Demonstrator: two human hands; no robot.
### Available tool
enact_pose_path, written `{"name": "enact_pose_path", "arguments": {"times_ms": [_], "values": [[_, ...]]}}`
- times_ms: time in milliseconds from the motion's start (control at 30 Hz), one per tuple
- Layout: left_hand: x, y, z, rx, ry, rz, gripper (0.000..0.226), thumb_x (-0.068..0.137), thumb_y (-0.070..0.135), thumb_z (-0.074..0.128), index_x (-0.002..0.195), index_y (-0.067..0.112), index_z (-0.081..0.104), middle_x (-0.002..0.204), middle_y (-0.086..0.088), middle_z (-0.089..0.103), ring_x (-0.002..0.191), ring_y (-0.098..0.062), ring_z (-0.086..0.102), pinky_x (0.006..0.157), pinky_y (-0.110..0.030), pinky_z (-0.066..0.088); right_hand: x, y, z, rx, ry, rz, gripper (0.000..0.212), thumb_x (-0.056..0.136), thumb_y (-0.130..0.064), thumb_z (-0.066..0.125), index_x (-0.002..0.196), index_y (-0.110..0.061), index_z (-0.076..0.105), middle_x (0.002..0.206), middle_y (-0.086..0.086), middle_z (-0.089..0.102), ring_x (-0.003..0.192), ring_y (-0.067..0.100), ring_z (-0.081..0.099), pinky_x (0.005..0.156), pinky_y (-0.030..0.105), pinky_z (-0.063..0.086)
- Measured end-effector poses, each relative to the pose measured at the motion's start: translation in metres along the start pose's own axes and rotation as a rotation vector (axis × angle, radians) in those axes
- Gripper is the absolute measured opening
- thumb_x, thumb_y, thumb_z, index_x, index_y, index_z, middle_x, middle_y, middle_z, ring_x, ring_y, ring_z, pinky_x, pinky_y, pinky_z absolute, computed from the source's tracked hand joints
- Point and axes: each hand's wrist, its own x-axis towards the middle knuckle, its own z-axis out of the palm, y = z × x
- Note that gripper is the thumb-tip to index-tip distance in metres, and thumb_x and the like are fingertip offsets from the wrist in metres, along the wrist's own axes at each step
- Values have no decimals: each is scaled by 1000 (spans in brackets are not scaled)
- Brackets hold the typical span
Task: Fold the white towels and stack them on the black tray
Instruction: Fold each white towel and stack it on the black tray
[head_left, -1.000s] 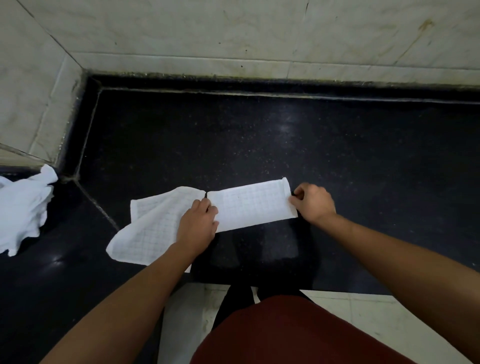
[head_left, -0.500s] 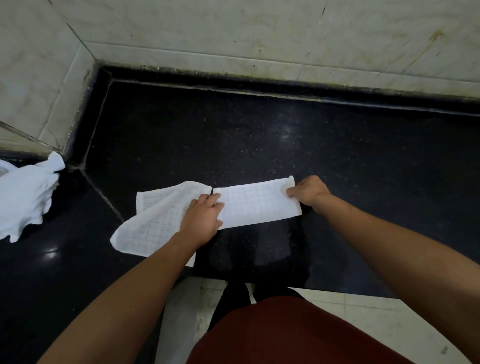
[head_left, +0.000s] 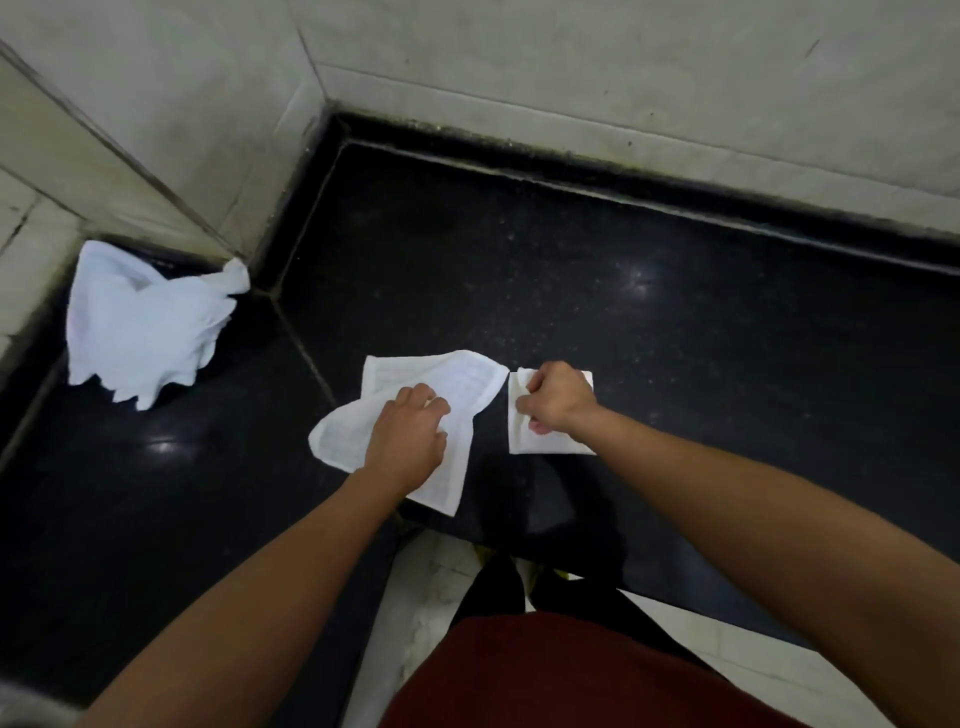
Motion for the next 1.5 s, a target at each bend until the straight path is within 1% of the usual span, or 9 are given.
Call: {"name": "enact_pose_path", "arguments": {"times_ms": [167,300,433,600,800,1067,1200,1300,1500], "values": [[-13,-18,0,-22,-9,-30,33,90,25,60,123,19,59,132,0,50,117,-19,47,95,-32,43,14,-5,22,-91,12,7,31,72,-22,70,98,-11,58,91,11,70,81,29,69,78,42,58],[-11,-16,1,-49,0,7,31,89,24,59,119,16,61,127,-2,52,113,-21,49,91,-33,44,12,-6,22,-79,-18,6,36,72,-32,79,94,-10,61,83,11,71,73,27,71,74,41,60],[4,11,2,-47,52,153,29,91,21,53,117,12,63,127,-5,52,115,-23,48,96,-34,41,9,8,-2,47,48,-24,20,81,-27,74,91,-13,65,77,7,71,66,20,71,61,36,61],[25,55,14,16,-6,359,22,86,12,55,104,7,67,124,-11,55,114,-29,49,92,-39,43,4,41,-36,36,209,-15,12,85,-18,67,74,-22,63,71,5,71,63,18,70,69,40,61],[36,60,33,115,-167,378,37,96,27,50,130,12,53,154,-10,26,144,-24,20,114,-36,22,-17,71,-23,-50,-4,-82,16,76,-12,75,68,-21,65,66,-2,69,61,14,67,61,24,51],[32,51,34,39,-200,348,43,98,32,48,137,14,47,159,-4,17,147,-18,12,116,-32,18,-13,92,-29,-161,4,-91,13,74,-22,80,81,-17,71,82,-3,69,78,11,63,77,27,53],[33,52,34,55,-214,355,42,97,31,50,134,13,48,159,-5,18,147,-19,13,114,-33,20,6,69,-39,-22,238,-27,32,76,-37,78,101,-19,69,94,-2,70,89,16,64,82,30,52],[36,52,31,53,-234,363,41,95,30,53,133,12,50,157,-6,21,146,-21,16,115,-34,23,22,47,-42,39,205,75,45,77,-38,77,115,-17,66,109,1,69,104,21,63,91,33,51],[55,49,10,-138,-35,249,40,88,19,58,128,15,53,136,-3,44,124,-22,42,103,-33,38,18,32,-49,207,48,156,13,80,-12,75,92,-10,71,92,7,69,77,17,62,56,25,52]]}}
